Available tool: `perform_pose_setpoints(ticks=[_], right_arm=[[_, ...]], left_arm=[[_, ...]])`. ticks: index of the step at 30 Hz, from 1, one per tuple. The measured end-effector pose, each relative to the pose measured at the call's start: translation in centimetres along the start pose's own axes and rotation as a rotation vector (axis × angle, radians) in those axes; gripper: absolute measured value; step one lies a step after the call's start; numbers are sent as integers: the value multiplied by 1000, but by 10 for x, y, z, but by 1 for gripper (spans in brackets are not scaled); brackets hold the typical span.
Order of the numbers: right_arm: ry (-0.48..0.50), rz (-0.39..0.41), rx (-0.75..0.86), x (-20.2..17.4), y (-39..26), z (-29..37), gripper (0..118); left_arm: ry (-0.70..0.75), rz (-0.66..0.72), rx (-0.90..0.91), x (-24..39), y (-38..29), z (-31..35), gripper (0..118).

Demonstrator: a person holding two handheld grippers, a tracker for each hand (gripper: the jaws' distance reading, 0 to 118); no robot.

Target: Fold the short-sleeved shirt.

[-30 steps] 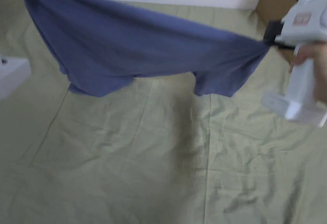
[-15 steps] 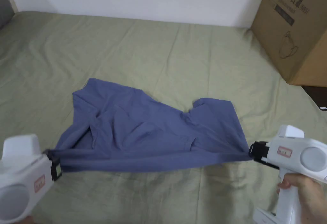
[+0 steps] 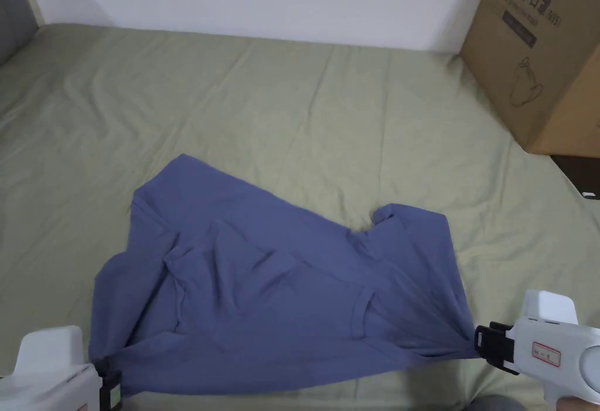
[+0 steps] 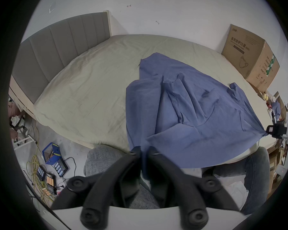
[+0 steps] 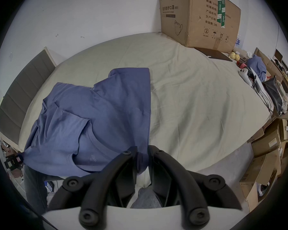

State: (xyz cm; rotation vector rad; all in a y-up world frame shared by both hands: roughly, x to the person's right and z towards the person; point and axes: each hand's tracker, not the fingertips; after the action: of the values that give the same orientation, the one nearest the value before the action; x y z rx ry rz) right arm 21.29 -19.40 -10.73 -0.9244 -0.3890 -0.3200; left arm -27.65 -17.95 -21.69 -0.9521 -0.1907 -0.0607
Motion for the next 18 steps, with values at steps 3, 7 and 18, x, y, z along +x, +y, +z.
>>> perform_pose_setpoints(ticks=[3,7,18], right_arm=[[-35,-8,22,6,3,8,69],[-33,-17,165,3,21,39,101],[-13,136,705,-78,57,129,114]], left_arm=[[11,46,54,-11,11,11,73],[-2,145,233,-29,42,35,115],[-49,43,763,17,118,70,116]])
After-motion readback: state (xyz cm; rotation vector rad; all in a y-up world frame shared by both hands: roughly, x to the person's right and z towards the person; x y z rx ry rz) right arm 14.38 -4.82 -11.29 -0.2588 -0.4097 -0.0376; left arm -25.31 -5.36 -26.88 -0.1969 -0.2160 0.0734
